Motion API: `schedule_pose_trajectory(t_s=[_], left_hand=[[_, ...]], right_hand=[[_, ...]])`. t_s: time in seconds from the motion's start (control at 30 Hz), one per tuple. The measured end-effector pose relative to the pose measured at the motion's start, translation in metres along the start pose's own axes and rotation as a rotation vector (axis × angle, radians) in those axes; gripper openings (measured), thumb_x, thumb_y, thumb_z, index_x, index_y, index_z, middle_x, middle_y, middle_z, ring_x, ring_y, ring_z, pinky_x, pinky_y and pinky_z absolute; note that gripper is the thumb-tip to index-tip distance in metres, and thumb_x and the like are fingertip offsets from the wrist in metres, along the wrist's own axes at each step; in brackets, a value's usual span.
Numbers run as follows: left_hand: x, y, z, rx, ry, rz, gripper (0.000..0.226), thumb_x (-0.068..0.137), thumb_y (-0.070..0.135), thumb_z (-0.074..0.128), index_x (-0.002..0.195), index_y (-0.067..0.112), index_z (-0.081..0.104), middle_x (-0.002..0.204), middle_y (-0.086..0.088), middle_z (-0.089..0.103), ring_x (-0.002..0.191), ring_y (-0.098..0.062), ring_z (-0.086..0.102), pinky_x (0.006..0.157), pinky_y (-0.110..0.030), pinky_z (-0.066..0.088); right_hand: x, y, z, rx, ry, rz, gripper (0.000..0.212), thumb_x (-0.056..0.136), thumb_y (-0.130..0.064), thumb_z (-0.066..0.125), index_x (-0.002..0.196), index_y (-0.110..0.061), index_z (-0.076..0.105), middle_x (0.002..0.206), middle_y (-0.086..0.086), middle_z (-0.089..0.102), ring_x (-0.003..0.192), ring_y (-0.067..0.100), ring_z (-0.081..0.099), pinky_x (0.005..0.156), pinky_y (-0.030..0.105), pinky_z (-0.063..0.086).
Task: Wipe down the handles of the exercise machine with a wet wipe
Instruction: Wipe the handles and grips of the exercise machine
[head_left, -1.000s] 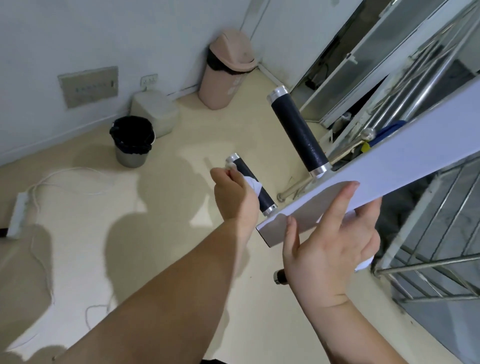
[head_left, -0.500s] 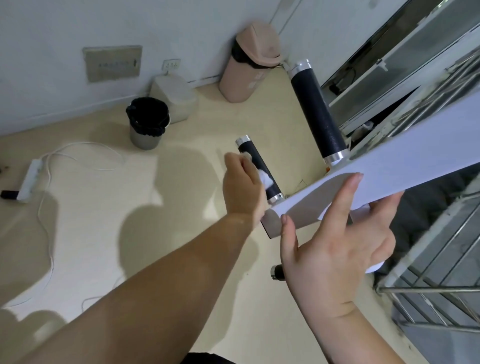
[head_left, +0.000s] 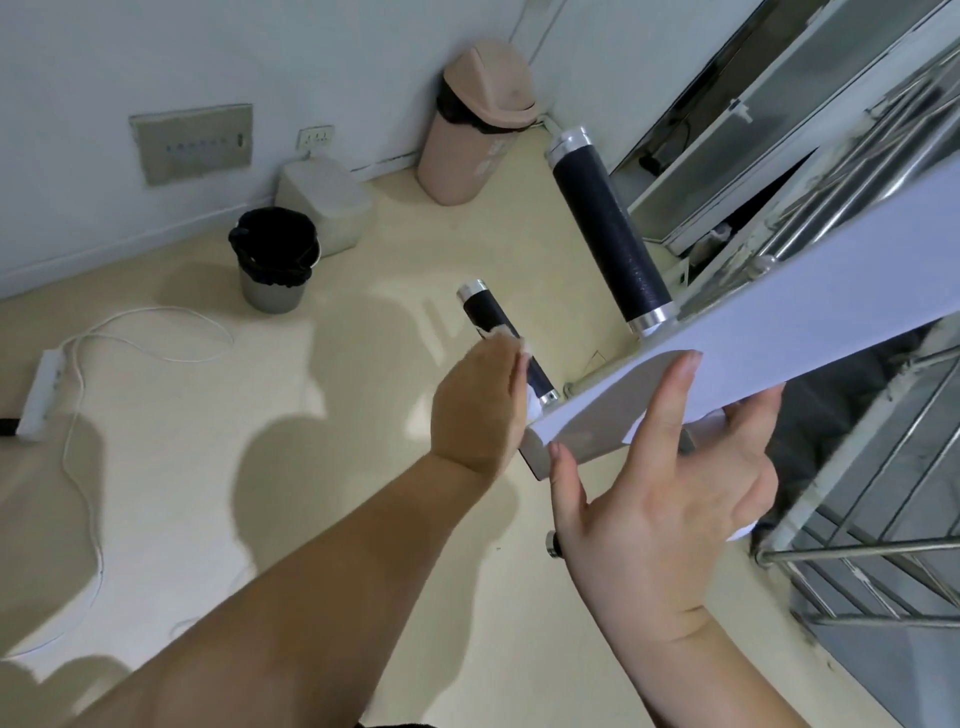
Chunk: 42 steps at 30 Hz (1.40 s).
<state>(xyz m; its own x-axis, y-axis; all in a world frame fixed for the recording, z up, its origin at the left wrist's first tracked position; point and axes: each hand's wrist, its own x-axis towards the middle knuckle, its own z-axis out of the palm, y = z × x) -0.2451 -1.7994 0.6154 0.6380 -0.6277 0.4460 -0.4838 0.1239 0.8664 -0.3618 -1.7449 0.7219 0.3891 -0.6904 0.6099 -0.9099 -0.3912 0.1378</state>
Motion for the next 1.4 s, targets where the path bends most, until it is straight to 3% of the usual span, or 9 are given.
schedule_pose_trajectory(t_s=[0.1, 0.23, 0.4, 0.57, 0.87, 0.97, 1.07, 1.27, 1.4], left_hand=[[0.004, -0.008, -0.006, 0.192, -0.068, 0.365, 0.015, 0.094, 0.015, 0.054, 0.086, 0.009, 0.065, 0.074, -0.007, 0.059, 0.061, -0.029, 0.053, 0.052, -0.038, 0.045], [0.056, -0.014, -0.024, 0.331, -0.131, 0.450, 0.016, 0.089, 0.021, 0.069, 0.074, 0.017, 0.069, 0.080, -0.004, 0.061, 0.073, -0.030, 0.054, 0.065, -0.041, 0.043], [0.109, -0.014, -0.045, 0.473, -0.585, 0.604, 0.027, 0.099, 0.034, 0.046, 0.080, 0.021, 0.060, 0.074, 0.004, 0.063, 0.075, -0.027, 0.060, 0.092, -0.038, 0.036], [0.081, -0.013, -0.043, 0.334, -0.790, 0.905, 0.027, 0.096, 0.025, 0.042, 0.100, 0.023, 0.068, 0.087, 0.007, 0.071, 0.086, -0.021, 0.068, 0.111, -0.038, 0.032], [0.121, -0.024, -0.048, 0.502, -0.879, 0.857, 0.048, 0.100, 0.039, 0.024, 0.095, 0.019, 0.067, 0.087, 0.001, 0.069, 0.089, -0.027, 0.066, 0.117, -0.046, 0.029], [0.063, -0.027, -0.041, 0.368, -0.803, 0.990, 0.029, 0.103, 0.025, 0.032, 0.113, 0.012, 0.056, 0.109, -0.004, 0.065, 0.121, -0.027, 0.060, 0.120, -0.057, 0.021], [0.055, -0.038, -0.048, 0.399, -0.724, 0.995, 0.039, 0.103, 0.021, 0.035, 0.135, 0.009, 0.054, 0.139, -0.005, 0.058, 0.148, -0.028, 0.037, 0.119, -0.067, 0.013], [0.094, -0.056, -0.048, 0.479, -0.623, 0.912, 0.040, 0.104, 0.027, 0.037, 0.132, 0.012, 0.060, 0.141, -0.005, 0.060, 0.146, -0.028, 0.040, 0.120, -0.068, 0.009], [0.062, -0.047, -0.043, 0.434, -0.613, 1.039, 0.043, 0.104, 0.025, 0.041, 0.141, 0.010, 0.054, 0.148, -0.005, 0.055, 0.146, -0.027, 0.040, 0.118, -0.066, 0.015]], right_hand=[[0.001, 0.005, 0.003, -0.028, -0.011, -0.006, 0.092, 0.083, -0.048, 0.070, 0.152, -0.005, 0.026, 0.146, 0.053, 0.020, 0.118, 0.040, 0.043, 0.095, 0.057, 0.035], [-0.002, 0.004, 0.006, -0.053, -0.004, -0.002, 0.092, 0.083, -0.045, 0.072, 0.153, -0.009, 0.025, 0.149, 0.049, 0.016, 0.115, 0.043, 0.047, 0.098, 0.055, 0.032], [-0.003, 0.003, 0.009, -0.055, -0.008, 0.032, 0.090, 0.080, -0.036, 0.074, 0.152, -0.012, 0.025, 0.150, 0.042, 0.010, 0.120, 0.051, 0.052, 0.100, 0.055, 0.029], [-0.002, -0.001, 0.015, -0.056, 0.036, 0.057, 0.089, 0.084, -0.031, 0.069, 0.155, -0.017, 0.018, 0.151, 0.038, 0.011, 0.115, 0.050, 0.056, 0.098, 0.055, 0.033], [0.001, -0.009, 0.018, -0.114, 0.107, 0.099, 0.077, 0.082, -0.031, 0.066, 0.148, -0.017, 0.030, 0.149, 0.034, 0.018, 0.104, 0.042, 0.059, 0.097, 0.052, 0.033], [0.001, -0.011, 0.018, -0.129, 0.109, 0.102, 0.075, 0.086, -0.035, 0.064, 0.149, -0.017, 0.027, 0.149, 0.034, 0.017, 0.103, 0.043, 0.059, 0.097, 0.052, 0.033], [-0.001, -0.009, 0.018, -0.133, 0.096, 0.086, 0.072, 0.090, -0.036, 0.063, 0.150, -0.016, 0.027, 0.149, 0.034, 0.017, 0.104, 0.045, 0.060, 0.097, 0.052, 0.034], [0.000, -0.007, 0.018, -0.149, 0.077, 0.100, 0.078, 0.090, -0.034, 0.065, 0.153, -0.017, 0.022, 0.150, 0.033, 0.014, 0.106, 0.046, 0.057, 0.098, 0.053, 0.031], [-0.001, -0.007, 0.019, -0.164, 0.080, 0.098, 0.080, 0.090, -0.035, 0.064, 0.153, -0.018, 0.017, 0.149, 0.036, 0.015, 0.107, 0.044, 0.056, 0.099, 0.052, 0.030]])
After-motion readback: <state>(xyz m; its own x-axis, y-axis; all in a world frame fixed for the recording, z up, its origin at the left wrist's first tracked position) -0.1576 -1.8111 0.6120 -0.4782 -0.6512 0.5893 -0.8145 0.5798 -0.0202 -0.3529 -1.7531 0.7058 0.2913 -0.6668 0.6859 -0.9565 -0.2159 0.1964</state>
